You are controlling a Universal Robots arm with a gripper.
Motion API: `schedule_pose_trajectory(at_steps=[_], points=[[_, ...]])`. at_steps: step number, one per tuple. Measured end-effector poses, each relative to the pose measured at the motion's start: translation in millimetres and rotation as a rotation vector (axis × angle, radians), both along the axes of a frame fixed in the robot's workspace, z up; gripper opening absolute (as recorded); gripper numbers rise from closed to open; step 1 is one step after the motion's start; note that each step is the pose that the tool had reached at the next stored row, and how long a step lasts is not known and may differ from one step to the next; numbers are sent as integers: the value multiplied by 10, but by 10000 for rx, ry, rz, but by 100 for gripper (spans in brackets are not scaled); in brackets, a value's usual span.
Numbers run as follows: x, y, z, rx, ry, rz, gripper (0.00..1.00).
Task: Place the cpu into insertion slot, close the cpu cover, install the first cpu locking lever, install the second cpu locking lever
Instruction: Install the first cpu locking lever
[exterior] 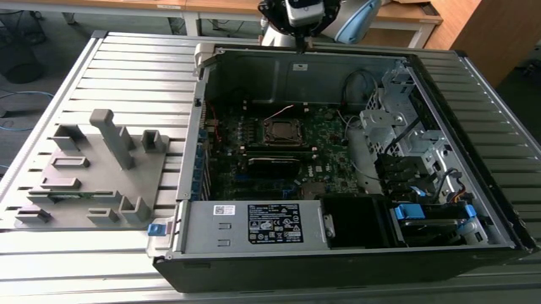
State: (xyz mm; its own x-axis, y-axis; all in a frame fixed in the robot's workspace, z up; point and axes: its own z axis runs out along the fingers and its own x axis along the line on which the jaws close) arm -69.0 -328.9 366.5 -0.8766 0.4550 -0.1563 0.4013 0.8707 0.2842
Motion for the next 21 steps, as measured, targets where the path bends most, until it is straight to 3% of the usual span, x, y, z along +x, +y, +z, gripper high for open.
schedule_pose_trajectory(at_steps=[21], points=[[0, -28, -382, 0, 21, 0, 11]])
